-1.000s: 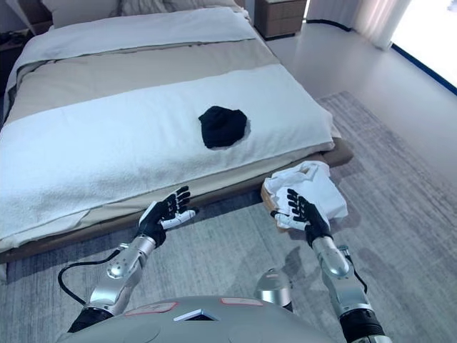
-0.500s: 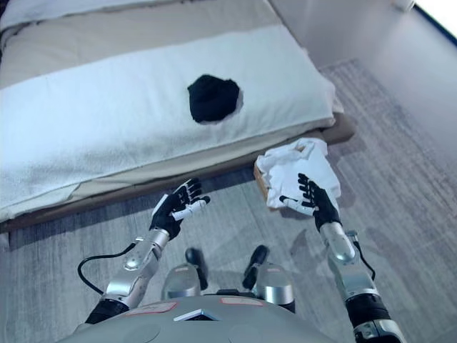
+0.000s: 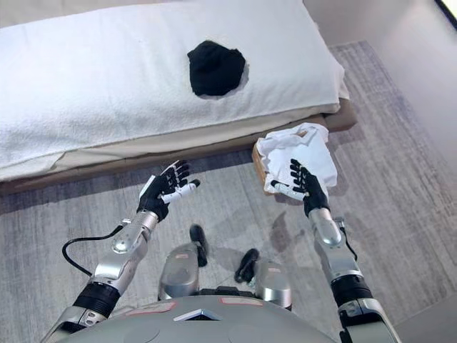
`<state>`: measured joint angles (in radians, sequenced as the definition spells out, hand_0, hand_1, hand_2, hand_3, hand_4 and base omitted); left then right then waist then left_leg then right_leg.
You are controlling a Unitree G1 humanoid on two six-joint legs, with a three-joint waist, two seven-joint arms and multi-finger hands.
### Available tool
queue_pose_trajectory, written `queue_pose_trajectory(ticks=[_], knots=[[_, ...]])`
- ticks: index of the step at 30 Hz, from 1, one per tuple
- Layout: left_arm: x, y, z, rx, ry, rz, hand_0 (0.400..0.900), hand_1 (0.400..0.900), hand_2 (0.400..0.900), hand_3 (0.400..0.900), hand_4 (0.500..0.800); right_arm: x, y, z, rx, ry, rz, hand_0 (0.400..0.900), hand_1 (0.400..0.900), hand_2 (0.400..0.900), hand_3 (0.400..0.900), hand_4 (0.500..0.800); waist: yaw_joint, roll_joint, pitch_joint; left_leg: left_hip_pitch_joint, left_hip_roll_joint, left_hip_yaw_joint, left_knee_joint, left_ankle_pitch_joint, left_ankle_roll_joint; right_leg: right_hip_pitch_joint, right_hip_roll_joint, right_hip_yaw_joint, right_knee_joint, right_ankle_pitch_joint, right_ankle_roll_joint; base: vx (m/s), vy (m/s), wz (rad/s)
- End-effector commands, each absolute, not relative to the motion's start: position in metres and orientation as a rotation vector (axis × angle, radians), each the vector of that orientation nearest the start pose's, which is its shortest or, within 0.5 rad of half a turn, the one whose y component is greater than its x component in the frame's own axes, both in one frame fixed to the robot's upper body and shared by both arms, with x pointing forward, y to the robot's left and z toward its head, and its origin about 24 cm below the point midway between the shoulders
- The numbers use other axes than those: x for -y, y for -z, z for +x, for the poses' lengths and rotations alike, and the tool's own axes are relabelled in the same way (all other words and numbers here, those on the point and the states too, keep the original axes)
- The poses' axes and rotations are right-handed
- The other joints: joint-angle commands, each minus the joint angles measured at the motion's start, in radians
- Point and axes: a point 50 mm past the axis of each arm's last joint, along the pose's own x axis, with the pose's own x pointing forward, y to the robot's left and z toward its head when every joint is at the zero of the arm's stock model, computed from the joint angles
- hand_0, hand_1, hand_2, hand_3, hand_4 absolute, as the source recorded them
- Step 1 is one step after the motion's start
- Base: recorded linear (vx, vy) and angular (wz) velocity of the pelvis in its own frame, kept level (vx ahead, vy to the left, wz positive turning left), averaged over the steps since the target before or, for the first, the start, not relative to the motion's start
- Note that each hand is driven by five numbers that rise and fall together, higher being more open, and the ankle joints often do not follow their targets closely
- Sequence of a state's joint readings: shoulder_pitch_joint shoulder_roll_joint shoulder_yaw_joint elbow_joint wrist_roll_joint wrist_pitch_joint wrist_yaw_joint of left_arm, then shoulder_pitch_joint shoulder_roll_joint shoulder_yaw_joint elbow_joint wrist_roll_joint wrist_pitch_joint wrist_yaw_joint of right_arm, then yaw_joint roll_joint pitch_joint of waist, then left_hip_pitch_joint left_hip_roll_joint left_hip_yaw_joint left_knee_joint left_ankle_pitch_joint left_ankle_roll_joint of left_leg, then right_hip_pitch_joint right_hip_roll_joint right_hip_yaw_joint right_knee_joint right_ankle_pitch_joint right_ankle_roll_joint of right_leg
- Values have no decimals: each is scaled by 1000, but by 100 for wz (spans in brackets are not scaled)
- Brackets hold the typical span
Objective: Put the clothes on the bed into the basket.
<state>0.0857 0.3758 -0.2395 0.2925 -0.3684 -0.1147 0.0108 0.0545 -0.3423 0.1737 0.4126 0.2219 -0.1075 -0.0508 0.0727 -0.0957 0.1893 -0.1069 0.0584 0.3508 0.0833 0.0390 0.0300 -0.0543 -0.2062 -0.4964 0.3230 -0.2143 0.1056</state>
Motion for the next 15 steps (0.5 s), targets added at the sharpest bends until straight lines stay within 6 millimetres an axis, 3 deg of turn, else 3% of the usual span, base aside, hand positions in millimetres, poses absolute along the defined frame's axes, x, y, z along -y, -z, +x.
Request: queue_pose_trajectory(ticks=[1,3,5,7,11,13,15], knots=[[-198,-11,232,-79,105,63,900,900,900,900,800,201,7,246,-160,-23,-130,900,900,900,900,800,-14,-11,-41,0,-60,-21,-50,-20,27,137,-162,-7,256,361,91,235,326,8],[-200,-12,232,-83,94,73,900,900,900,900,800,196,11,244,-175,-39,-122,900,900,900,900,800,-29,4,-34,74,-101,-16,-93,-53,65,87,-208,-12,386,429,126,303,329,7],[-200,-10,229,-94,88,69,900,900,900,900,800,193,17,240,-203,-47,-117,900,900,900,900,800,-32,9,-32,153,-129,-14,-165,-67,84,74,-270,-56,430,448,137,373,259,13],[-199,-9,227,-102,91,54,900,900,900,900,800,195,17,237,-207,-41,-116,900,900,900,900,800,-40,17,-26,182,-127,-28,-171,-82,80,29,-269,-71,401,415,130,304,111,10],[-194,-6,227,-106,104,48,900,900,900,900,800,208,14,235,-196,12,-121,900,900,900,900,800,-47,38,1,191,-96,-59,-171,-85,45,-40,-237,-105,146,355,108,192,-46,10],[-193,-4,229,-107,95,57,900,900,900,900,800,212,12,235,-183,40,-120,900,900,900,900,800,-51,36,10,186,-72,-61,-171,-90,9,-81,-195,-70,-118,395,117,164,-200,5],[-193,-5,233,-98,94,69,900,900,900,900,800,213,9,238,-168,61,-119,900,900,900,900,800,-51,27,13,179,-52,-58,-171,-91,-27,-81,-175,-53,-332,492,138,205,-240,10]])
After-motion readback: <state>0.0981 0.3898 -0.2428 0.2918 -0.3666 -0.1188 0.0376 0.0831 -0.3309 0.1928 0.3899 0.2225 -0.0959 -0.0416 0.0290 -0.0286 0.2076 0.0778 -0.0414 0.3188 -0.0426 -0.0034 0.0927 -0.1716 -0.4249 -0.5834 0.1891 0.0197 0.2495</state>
